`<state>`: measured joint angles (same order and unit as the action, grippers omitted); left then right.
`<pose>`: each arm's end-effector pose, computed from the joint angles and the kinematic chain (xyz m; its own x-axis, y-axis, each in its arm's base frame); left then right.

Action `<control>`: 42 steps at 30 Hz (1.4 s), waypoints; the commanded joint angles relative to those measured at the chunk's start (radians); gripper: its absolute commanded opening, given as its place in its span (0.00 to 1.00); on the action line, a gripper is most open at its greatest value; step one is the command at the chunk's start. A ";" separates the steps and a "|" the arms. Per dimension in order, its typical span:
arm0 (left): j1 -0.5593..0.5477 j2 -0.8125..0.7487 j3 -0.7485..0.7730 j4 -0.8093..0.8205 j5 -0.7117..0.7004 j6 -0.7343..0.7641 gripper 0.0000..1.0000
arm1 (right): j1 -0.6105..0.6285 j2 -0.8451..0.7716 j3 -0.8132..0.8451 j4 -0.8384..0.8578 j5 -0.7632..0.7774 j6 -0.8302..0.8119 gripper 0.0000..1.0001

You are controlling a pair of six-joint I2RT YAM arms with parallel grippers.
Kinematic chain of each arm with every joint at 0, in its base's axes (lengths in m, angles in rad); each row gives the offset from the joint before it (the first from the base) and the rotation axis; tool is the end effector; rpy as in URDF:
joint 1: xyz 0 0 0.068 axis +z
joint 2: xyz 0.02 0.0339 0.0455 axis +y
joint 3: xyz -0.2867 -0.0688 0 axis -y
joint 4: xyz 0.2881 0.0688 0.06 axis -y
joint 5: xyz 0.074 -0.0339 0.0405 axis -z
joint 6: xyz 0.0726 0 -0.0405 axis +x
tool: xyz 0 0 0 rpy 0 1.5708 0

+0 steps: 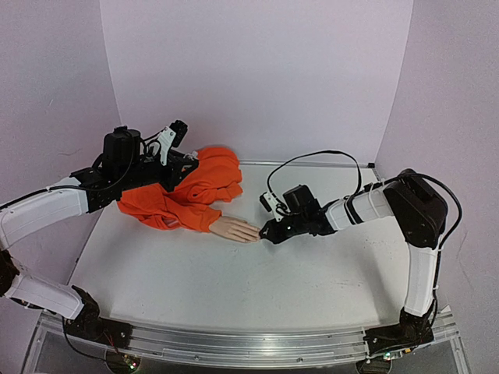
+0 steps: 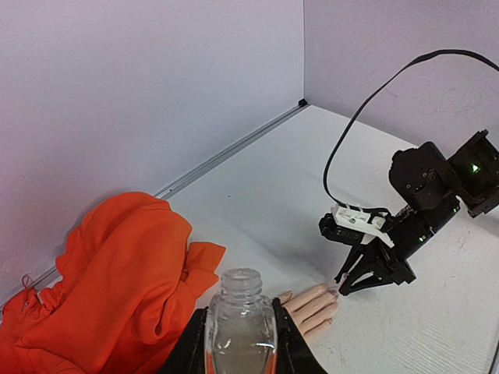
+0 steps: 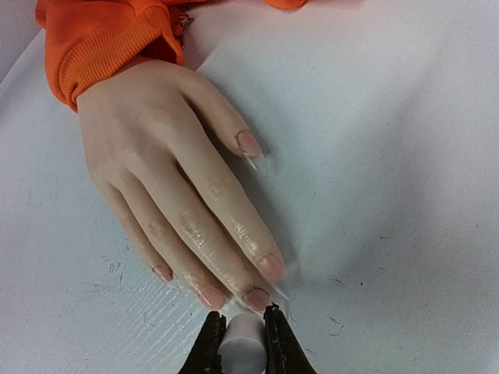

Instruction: Paint the nails

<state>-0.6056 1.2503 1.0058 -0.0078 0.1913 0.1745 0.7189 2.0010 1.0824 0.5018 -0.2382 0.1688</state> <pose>0.2917 -0.2188 0.3378 -0.0788 0.2619 -0.9619 0.7351 0.6670 0.1214 0.3607 0.3384 0.1230 -0.4351 -0.1638 -0.8853 -0.7397 0.6256 0.2478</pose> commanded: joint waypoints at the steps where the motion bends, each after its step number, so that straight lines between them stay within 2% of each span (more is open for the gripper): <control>1: 0.001 -0.037 0.013 0.062 0.019 -0.013 0.00 | 0.004 -0.058 -0.014 -0.007 0.011 -0.014 0.00; 11: 0.001 -0.044 0.012 0.062 0.022 -0.013 0.00 | 0.004 -0.129 -0.072 0.091 -0.052 -0.006 0.00; 42: 0.001 -0.037 0.014 0.063 0.022 -0.012 0.00 | 0.011 -0.032 0.023 0.066 -0.066 -0.006 0.00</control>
<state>-0.6056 1.2392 1.0058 -0.0074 0.2062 0.1745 0.7193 1.9526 1.0561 0.5610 -0.2989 0.1684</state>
